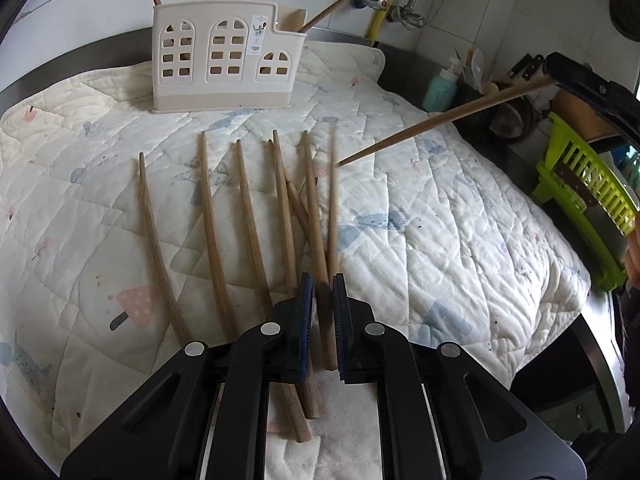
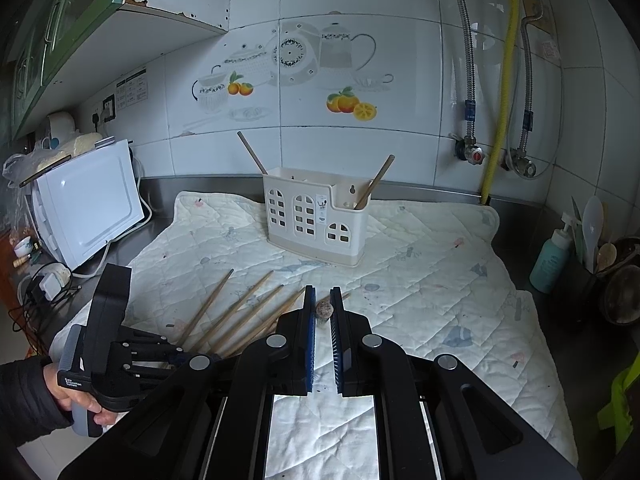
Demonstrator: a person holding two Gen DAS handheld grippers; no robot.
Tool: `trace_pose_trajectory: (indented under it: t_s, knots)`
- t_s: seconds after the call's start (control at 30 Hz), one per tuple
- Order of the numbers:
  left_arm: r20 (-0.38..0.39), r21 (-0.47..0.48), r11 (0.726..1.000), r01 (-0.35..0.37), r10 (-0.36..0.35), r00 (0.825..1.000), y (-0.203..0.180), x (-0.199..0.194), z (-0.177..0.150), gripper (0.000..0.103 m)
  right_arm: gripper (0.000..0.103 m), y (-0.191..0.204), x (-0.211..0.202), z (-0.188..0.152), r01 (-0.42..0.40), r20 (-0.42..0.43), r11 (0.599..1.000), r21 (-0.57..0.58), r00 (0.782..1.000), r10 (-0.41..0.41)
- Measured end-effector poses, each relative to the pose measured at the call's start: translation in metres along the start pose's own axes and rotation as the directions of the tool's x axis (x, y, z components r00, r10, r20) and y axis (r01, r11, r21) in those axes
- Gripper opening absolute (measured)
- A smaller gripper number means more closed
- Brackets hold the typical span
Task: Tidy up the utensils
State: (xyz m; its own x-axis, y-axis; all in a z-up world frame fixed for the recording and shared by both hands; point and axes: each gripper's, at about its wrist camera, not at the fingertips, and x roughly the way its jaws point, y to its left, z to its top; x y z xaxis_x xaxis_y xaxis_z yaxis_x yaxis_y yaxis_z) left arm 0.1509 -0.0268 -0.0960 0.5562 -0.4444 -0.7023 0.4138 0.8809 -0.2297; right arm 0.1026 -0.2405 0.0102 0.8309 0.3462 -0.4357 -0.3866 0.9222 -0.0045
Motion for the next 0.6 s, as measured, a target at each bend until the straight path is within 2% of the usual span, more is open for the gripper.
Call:
trace_pose_trajectory:
  t_s: [0.23, 0.6]
  knots:
    - [-0.008, 0.011, 1.000, -0.010, 0.010, 1.000, -0.001, 0.002, 0.002, 0.010, 0.007, 0.000, 0.000, 0.001, -0.002, 0.000, 1.000, -0.001, 1.000, 0.002]
    - [-0.068, 0.032, 0.999, 0.006, -0.004, 0.998, -0.004, 0.013, 0.009, 0.013, 0.007, -0.001, 0.001, 0.001, 0.000, -0.001, 1.000, 0.001, 1.000, 0.000]
